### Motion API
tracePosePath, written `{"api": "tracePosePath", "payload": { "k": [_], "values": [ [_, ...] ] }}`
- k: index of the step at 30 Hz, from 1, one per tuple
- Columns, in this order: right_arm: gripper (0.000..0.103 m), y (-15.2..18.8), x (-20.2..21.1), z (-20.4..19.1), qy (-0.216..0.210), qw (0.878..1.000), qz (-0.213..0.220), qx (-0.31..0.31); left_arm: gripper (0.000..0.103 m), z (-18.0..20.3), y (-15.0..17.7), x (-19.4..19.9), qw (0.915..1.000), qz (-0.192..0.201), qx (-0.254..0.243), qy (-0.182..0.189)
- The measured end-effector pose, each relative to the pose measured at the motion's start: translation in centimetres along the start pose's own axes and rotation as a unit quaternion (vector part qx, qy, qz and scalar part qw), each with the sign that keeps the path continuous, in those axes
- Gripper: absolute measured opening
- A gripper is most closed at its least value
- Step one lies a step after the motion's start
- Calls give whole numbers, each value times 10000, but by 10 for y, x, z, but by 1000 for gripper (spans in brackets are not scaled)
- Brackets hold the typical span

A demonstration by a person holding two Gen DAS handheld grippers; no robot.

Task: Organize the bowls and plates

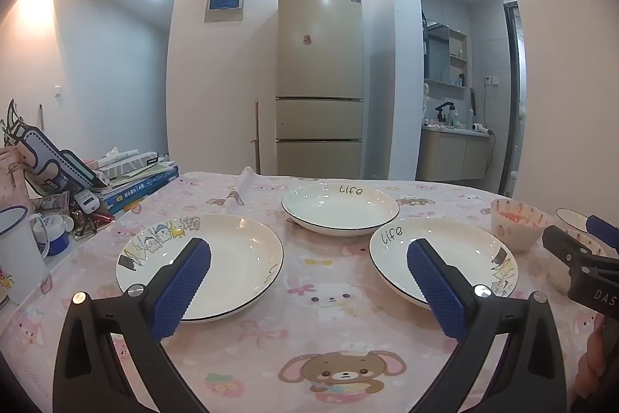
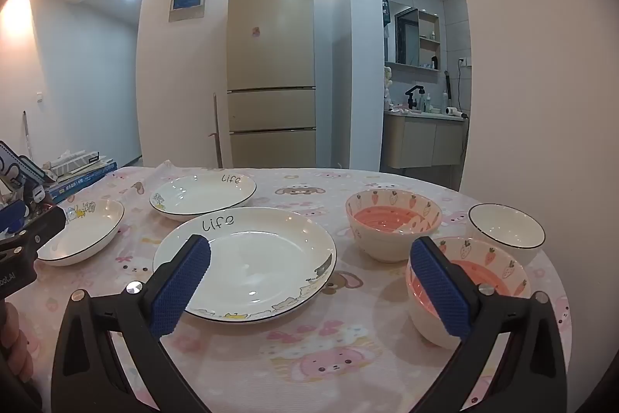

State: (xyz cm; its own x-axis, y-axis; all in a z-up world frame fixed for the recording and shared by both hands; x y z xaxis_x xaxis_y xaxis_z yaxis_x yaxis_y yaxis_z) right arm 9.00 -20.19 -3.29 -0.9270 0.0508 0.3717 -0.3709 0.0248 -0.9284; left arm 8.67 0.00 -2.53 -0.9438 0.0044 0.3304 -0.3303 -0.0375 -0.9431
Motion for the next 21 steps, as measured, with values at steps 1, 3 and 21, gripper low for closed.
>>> {"api": "tracePosePath", "payload": {
  "k": [1, 3, 21],
  "values": [
    [103, 0, 0, 0, 2, 10000, -7, -10, 103, 0, 0, 0, 10000, 0, -2, 0],
    [103, 0, -1, 0, 11, 10000, -20, -12, 103, 0, 0, 0, 10000, 17, 1, 1],
    [103, 0, 2, -1, -11, 10000, -64, 13, 103, 0, 0, 0, 10000, 20, -36, -48]
  ]
}}
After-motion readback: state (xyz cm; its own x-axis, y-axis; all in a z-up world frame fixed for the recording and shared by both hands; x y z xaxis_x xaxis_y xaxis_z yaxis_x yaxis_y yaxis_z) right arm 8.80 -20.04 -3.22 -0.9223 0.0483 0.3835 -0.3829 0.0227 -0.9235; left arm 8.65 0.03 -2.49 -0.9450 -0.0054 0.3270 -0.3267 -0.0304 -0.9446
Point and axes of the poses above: each gripper's, at about its wrist camera, not at the fingertips, and x roughly against the way its jaws point, z to its right, y to its underside, the point moved 9 cm from there along -x, roughly the way its jaws point, and after that the axes turned 3 degrees about -z, right-handed, at the moved point
